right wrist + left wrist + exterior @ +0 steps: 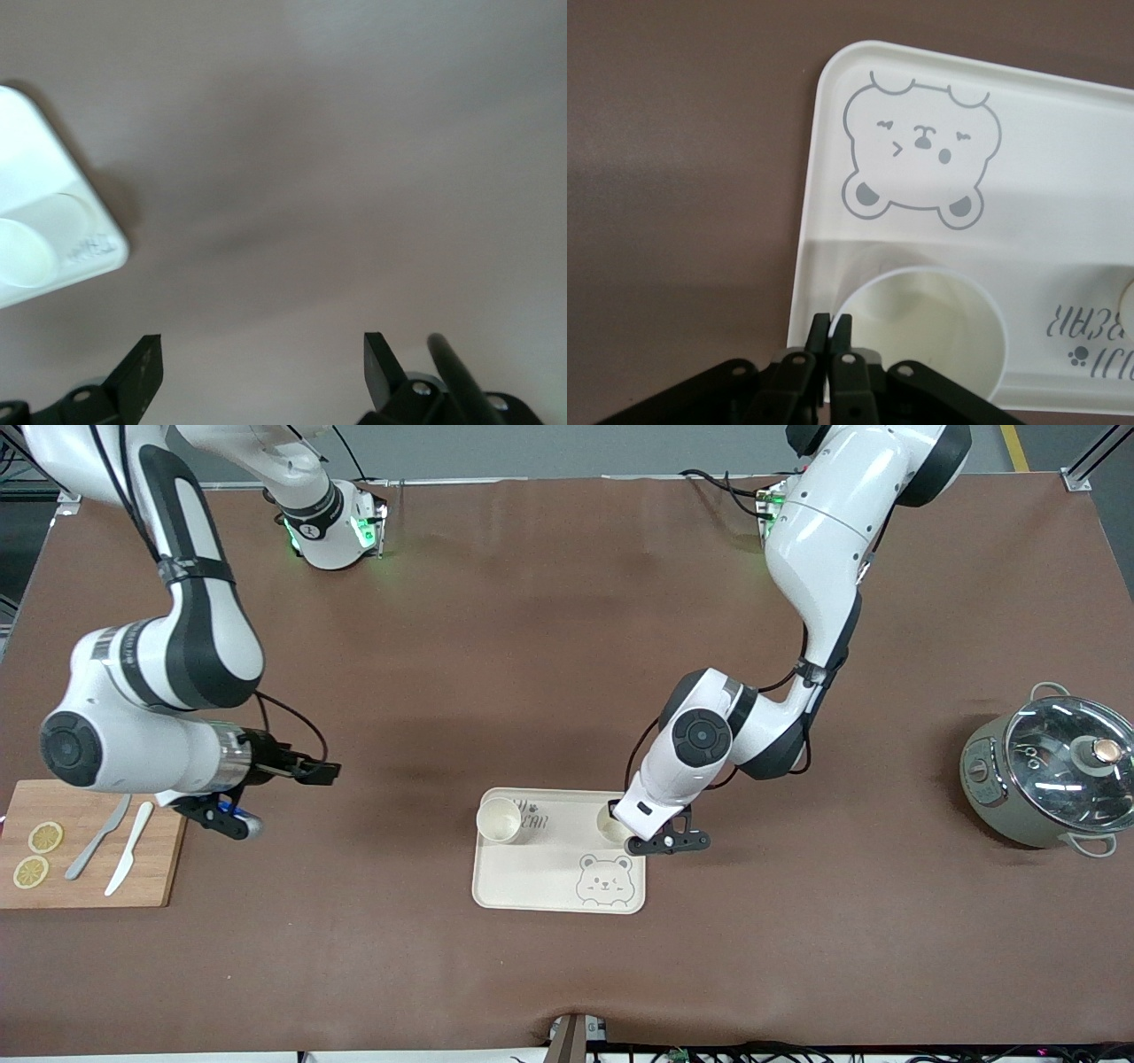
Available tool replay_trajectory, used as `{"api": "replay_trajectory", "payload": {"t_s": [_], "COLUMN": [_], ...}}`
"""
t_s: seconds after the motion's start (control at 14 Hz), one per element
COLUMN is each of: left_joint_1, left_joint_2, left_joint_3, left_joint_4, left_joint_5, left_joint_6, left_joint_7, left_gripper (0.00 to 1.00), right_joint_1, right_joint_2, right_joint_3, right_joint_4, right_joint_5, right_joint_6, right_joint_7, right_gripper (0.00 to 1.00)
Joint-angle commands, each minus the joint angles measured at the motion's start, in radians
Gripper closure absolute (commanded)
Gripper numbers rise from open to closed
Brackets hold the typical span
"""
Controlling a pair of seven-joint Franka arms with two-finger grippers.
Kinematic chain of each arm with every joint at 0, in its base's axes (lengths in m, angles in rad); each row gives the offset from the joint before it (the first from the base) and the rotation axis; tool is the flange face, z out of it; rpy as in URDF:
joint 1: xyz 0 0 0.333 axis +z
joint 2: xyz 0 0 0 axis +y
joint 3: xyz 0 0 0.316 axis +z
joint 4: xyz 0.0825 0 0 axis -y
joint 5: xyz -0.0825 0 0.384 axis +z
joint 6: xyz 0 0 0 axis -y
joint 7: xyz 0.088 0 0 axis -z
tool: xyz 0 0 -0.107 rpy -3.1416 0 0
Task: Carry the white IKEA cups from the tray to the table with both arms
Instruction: 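Lift the cup with the left gripper while the right gripper reaches the other cup, then grasp the other cup with the right gripper while the left gripper withdraws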
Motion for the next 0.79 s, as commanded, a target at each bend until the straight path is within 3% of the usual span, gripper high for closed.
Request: {"api": "replay_trajectory", "payload": {"t_s": [0.0,0.21,0.57,0.64,0.71], "left_joint_1": [-0.003,0.007,0.076,0.110,0.142], "left_joint_2": [-0.044,-0.113,-0.242,-0.265,-0.294], "left_joint_3": [0.002,0.009,0.011,0.011,0.009], "left_joint_4": [0.000,-0.003,-0.018,-0.032,-0.064], "left_joint_5": [0.031,0.033,0.033,0.034,0.043], "left_joint_6": [-0.014,-0.078,-0.305,-0.351,-0.370], "left_joint_7": [-0.020,-0.022,0.019,0.053,0.108], "left_gripper": [1.00,1.00,1.00,1.00,1.00], "right_joint_1": [0.063,0.140,0.291,0.306,0.326], "right_joint_2": [0.030,0.085,0.213,0.231,0.242], "right_joint_3": [-0.005,-0.005,-0.005,-0.005,-0.006], "right_joint_4": [0.016,0.031,0.037,0.058,0.060], "right_joint_5": [0.059,0.095,0.113,0.112,0.099], "right_joint_6": [0.083,0.199,0.411,0.413,0.414], "right_joint_7": [0.108,0.241,0.430,0.438,0.437], "right_gripper": [0.00,0.00,0.02,0.18,0.28]}}
